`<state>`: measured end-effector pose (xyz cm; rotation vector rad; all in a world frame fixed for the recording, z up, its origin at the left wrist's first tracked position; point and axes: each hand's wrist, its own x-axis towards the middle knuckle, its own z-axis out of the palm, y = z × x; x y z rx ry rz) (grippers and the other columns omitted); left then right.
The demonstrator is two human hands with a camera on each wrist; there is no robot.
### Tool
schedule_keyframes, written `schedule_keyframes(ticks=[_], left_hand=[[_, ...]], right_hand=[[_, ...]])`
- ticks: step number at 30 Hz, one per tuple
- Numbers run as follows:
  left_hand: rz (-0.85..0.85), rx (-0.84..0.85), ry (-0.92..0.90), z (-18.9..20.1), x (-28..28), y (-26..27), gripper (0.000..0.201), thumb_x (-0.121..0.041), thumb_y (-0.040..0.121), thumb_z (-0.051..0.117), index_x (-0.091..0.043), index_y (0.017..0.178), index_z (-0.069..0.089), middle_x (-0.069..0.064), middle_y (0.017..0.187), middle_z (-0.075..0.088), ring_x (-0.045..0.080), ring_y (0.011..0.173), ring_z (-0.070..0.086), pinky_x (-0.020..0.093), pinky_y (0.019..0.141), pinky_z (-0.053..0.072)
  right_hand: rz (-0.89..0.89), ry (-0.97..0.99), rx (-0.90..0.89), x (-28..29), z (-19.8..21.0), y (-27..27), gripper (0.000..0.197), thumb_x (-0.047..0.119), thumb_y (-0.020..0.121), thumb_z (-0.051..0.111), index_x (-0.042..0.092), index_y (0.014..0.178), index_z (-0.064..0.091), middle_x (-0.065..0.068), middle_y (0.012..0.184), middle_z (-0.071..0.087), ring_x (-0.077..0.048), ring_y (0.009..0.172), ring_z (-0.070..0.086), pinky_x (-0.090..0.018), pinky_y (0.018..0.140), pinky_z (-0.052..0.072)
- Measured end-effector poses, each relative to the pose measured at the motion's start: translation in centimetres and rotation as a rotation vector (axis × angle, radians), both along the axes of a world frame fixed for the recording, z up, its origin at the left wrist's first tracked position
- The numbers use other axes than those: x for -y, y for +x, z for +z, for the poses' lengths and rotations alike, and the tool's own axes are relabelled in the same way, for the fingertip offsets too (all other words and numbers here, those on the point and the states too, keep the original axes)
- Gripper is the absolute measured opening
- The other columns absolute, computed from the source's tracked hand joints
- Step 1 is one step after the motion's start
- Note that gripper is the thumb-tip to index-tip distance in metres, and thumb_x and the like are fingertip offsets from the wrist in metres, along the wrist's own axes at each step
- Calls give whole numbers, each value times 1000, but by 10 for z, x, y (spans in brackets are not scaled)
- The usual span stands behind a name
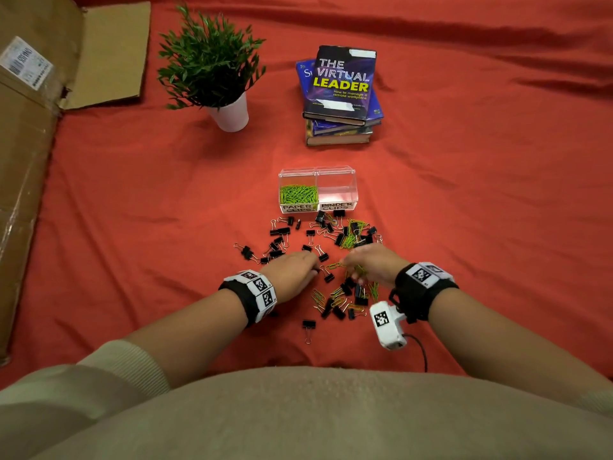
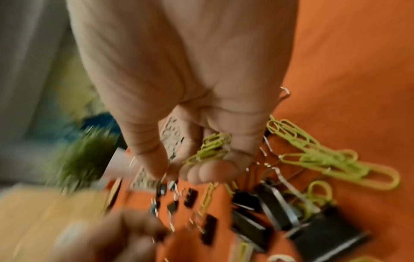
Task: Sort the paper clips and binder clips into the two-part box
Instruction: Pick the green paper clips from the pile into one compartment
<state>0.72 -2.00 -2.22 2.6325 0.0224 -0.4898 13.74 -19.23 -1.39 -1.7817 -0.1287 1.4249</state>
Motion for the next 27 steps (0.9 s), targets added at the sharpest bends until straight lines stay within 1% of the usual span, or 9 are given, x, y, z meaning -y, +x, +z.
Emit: schedule_keyframes(ticks=[3, 6, 10, 15, 17, 19, 22, 24, 27], left_hand=[[114, 54, 44, 1, -8, 4, 19, -19, 96, 44, -13, 112, 50, 5, 116, 57, 25, 106, 54, 34, 88, 42], [113, 66, 75, 0, -8, 3, 20, -18, 89, 49, -14, 108, 49, 4, 111, 57, 25, 102, 55, 36, 86, 45], [-78, -22, 100, -1, 7, -5, 28, -27, 88, 54, -12, 112, 51, 5, 113, 54, 24, 106, 54, 37, 87, 48], [-156, -62, 95, -10, 25, -14, 29, -28, 90, 56, -10, 113, 53, 7, 116, 54, 26, 111, 52, 39, 92, 46], [-170, -48, 102, -11, 27, -16, 28, -26, 91, 56, -10, 113, 53, 7, 117, 53, 26, 112, 52, 39, 94, 44], [-172, -42, 105, -11, 26, -16, 27, -24, 91, 56, -9, 113, 54, 7, 117, 53, 26, 112, 52, 38, 94, 44], [-149, -47, 113, -10, 23, -16, 24, -21, 91, 55, -8, 111, 54, 8, 115, 54, 28, 111, 53, 39, 93, 44], [-147, -61, 128, -8, 21, -16, 23, -21, 92, 53, -7, 111, 54, 9, 115, 54, 29, 111, 52, 40, 93, 44], [-196, -51, 197, -6, 22, -18, 23, -17, 95, 46, -5, 113, 52, 11, 116, 52, 29, 110, 52, 40, 91, 43]], right_hand=[[420, -103, 420, -1, -2, -10, 11, 17, 78, 72, 11, 84, 65, 6, 69, 60, -9, 57, 48, -21, 53, 42], [690, -148, 644, -1, -2, -16, 19, 18, 76, 75, 17, 89, 62, 11, 74, 52, -7, 66, 50, -20, 56, 42], [744, -159, 720, 0, -6, -17, 22, 20, 75, 74, 14, 93, 63, 2, 92, 62, -16, 83, 59, -29, 71, 51], [651, -162, 699, 1, -8, -4, 9, 13, 82, 65, 11, 91, 64, 9, 77, 57, -3, 64, 51, -13, 53, 36], [569, -177, 743, 3, -7, 1, 5, 12, 83, 61, 15, 87, 62, 9, 75, 55, -4, 63, 50, -15, 53, 36], [537, -167, 791, 3, -7, 2, 7, 13, 82, 60, 20, 83, 59, 6, 82, 58, -10, 70, 55, -20, 60, 42], [685, -87, 816, 0, -5, -11, 6, 14, 81, 61, 19, 85, 61, 3, 91, 60, -14, 81, 58, -27, 72, 50], [824, -30, 842, -1, -6, -24, 13, 14, 79, 60, 15, 92, 61, 0, 98, 60, -17, 89, 56, -31, 79, 49], [949, -45, 890, -1, -10, -36, 22, 19, 79, 61, 15, 100, 58, -1, 107, 57, -18, 98, 53, -31, 79, 46]])
